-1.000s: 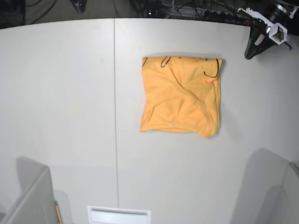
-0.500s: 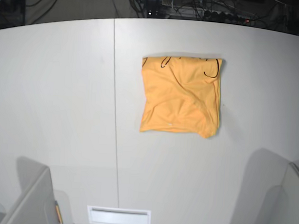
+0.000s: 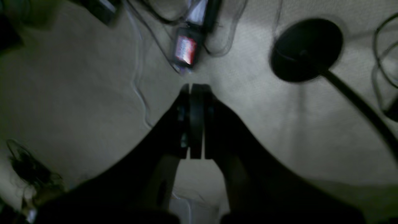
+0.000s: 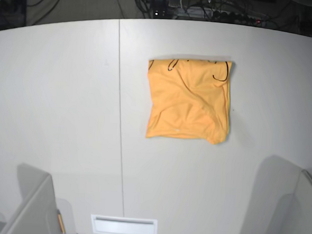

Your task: Fold the T-shirt properly

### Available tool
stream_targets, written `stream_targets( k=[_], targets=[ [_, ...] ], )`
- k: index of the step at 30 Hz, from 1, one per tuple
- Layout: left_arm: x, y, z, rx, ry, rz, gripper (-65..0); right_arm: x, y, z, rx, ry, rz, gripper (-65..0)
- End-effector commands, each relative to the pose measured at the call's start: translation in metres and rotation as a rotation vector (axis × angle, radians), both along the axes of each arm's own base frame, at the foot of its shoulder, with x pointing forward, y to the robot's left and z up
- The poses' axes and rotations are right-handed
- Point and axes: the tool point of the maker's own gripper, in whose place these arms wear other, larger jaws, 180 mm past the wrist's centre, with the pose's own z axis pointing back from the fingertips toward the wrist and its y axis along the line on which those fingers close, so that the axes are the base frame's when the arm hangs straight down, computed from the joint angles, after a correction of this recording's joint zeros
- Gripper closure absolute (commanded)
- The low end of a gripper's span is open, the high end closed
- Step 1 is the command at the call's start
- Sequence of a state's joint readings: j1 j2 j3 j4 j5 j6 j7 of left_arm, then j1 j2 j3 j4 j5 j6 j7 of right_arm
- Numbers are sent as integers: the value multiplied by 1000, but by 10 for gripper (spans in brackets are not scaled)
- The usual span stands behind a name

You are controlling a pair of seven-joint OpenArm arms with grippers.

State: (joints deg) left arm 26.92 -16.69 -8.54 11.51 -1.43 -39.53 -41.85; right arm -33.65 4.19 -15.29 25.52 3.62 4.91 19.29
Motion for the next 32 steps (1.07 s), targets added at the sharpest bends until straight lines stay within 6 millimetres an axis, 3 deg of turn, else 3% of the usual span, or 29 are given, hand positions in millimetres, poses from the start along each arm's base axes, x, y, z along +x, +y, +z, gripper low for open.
stream_targets(
  k=[1, 3, 6, 8, 9, 12, 18, 32],
  targets=[
    [-3, 1, -2, -7, 23, -11, 0, -6, 2, -4, -9, 33, 5, 0],
    [4, -7, -17, 3, 79, -77, 0, 16, -4, -21, -43, 60, -9, 0],
    [38, -9, -36, 89, 93, -255, 0, 48, 2, -35, -63, 86, -68, 0],
    [33, -11, -47, 136, 171, -332, 0, 65, 6, -39, -65, 80, -105, 0],
    [27, -10, -50, 154, 209, -361, 0, 68, 5, -39, -67, 75, -111, 0],
    [41, -4, -55, 201, 224, -418, 0, 73, 1, -40, -72, 64, -113, 0],
    [48, -4, -54, 205, 193, -408, 0, 89, 4, -41, -63, 22, -119, 0],
    [57, -5, -52, 204, 150, -395, 0, 96, 2, -42, -66, 18, -116, 0]
  ],
)
